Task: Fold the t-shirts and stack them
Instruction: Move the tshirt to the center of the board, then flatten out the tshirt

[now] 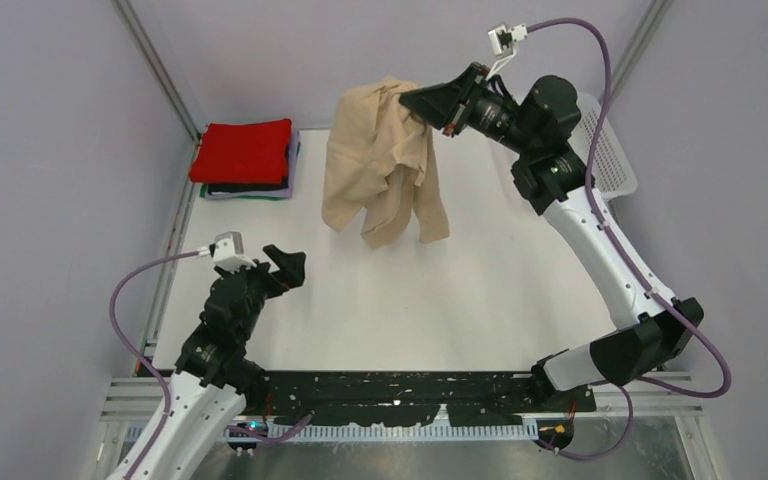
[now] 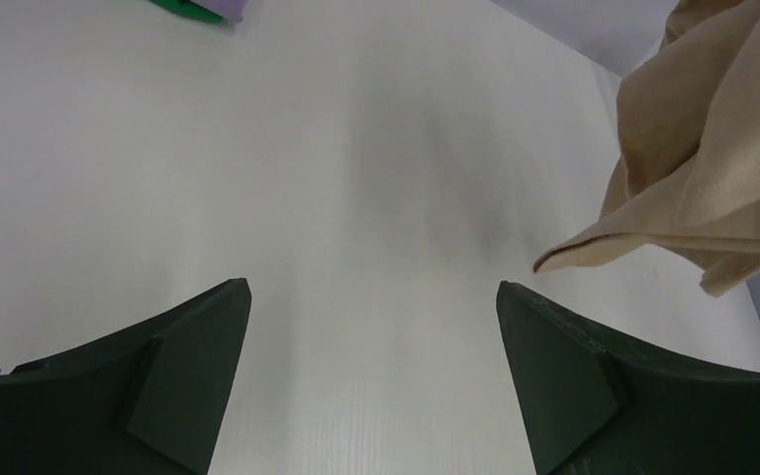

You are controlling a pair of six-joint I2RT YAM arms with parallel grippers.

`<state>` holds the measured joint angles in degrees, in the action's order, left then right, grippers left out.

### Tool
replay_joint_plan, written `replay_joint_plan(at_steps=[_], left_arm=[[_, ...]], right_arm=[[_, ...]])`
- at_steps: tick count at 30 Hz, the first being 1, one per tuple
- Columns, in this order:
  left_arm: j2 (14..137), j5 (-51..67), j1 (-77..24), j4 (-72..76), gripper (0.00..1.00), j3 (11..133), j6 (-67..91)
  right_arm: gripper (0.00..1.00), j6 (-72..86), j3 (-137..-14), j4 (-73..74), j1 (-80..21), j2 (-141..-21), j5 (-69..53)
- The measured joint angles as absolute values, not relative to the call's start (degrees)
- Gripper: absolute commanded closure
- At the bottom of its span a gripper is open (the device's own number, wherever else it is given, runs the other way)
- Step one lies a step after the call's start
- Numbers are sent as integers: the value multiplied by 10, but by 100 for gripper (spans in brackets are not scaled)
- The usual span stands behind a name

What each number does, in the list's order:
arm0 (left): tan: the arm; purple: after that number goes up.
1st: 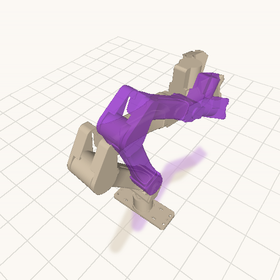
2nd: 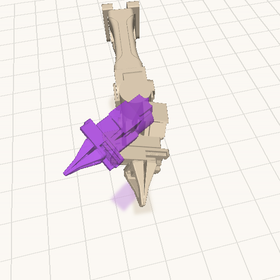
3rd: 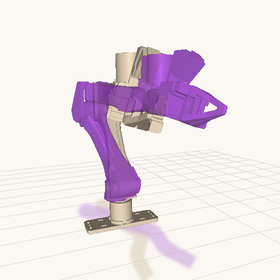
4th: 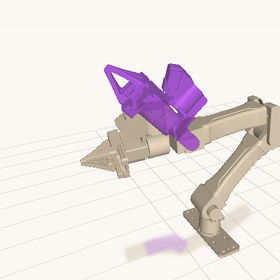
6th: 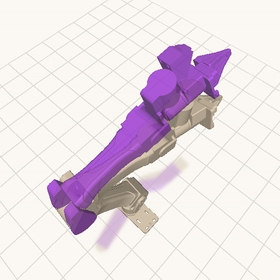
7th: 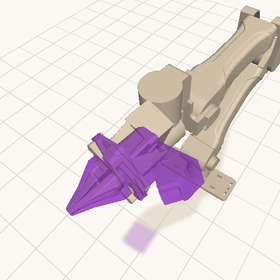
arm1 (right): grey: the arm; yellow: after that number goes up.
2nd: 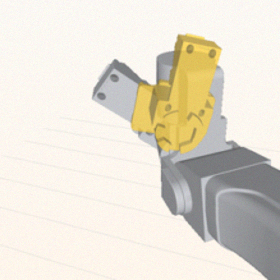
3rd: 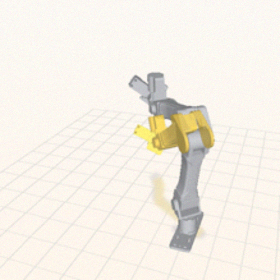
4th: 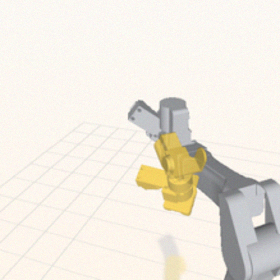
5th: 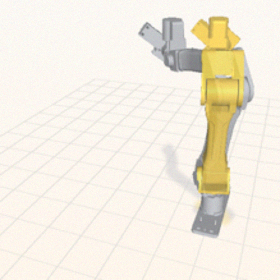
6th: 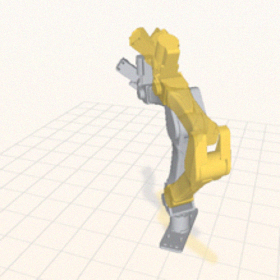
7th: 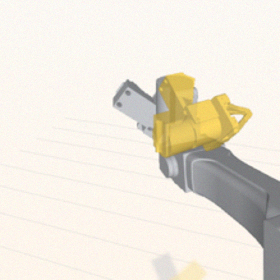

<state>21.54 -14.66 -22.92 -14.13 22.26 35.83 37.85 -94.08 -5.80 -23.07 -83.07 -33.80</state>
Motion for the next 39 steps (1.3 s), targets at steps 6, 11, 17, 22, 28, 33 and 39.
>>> replay_joint_plan(at_steps=[6,11,17,22,28,33,39], left_arm=[[208,-166,-229,-160,0,223,374],[225,-175,-229,-164,0,223,384],[306,-171,-229,-163,1,230,402],[399,-101,-229,-133,0,239,414],[545,44,-232,-56,0,260,422],[689,129,-261,4,1,313,439],[834,145,-328,44,9,397,468]], right_arm=[[94,394,-847,-51,-238,-792,-286],[73,374,-717,-11,-219,-755,-170],[7,355,-549,60,-132,-775,-41],[1,322,-518,117,-109,-776,33],[0,240,-488,97,-138,-682,58],[1,134,-475,59,-172,-649,13],[1,46,-517,44,-189,-708,-91]])
